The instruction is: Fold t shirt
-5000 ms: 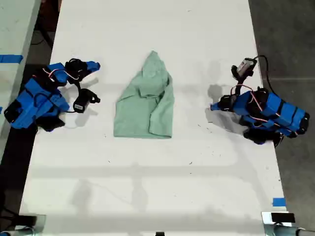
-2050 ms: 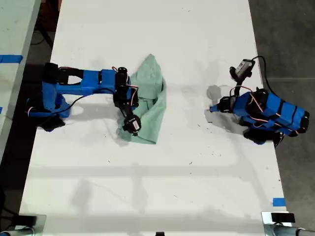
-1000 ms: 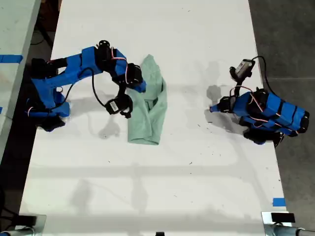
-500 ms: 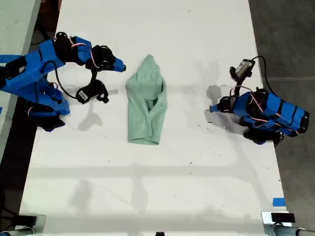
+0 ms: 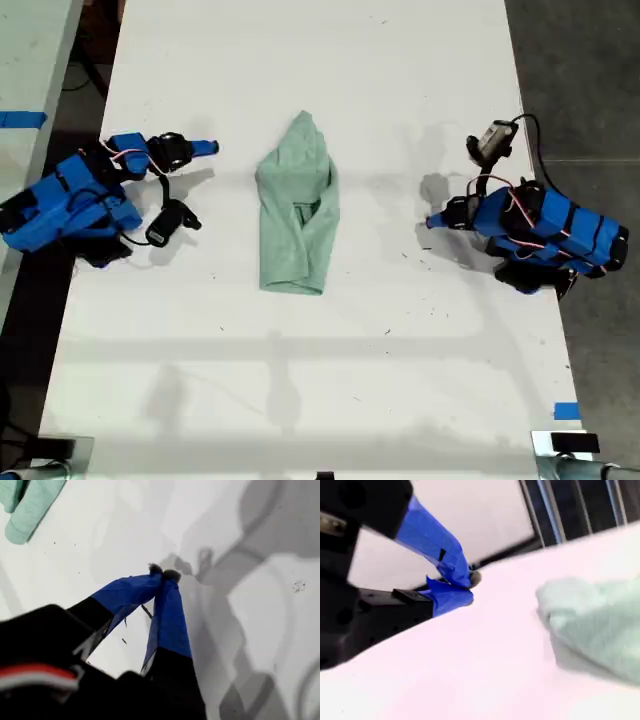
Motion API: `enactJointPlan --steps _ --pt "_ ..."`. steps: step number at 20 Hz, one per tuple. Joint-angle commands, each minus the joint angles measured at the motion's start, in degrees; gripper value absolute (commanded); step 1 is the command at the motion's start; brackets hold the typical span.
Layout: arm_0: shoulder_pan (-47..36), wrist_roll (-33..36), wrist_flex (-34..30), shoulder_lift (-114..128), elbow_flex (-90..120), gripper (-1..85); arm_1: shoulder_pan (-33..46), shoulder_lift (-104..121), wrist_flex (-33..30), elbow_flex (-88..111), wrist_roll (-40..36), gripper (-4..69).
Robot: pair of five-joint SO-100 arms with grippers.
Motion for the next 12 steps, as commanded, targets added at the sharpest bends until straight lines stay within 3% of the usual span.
enactJointPlan --steps 1,12 --pt "0.09 -0.62 1.41 8.61 2.99 -0.3 -0.53 0.44 -0.35 2.9 0.7 0.7" --pt "-2.29 -2.02 3.25 8.44 2.99 -0.3 -0.62 0.44 -0.35 2.9 0.7 0.7"
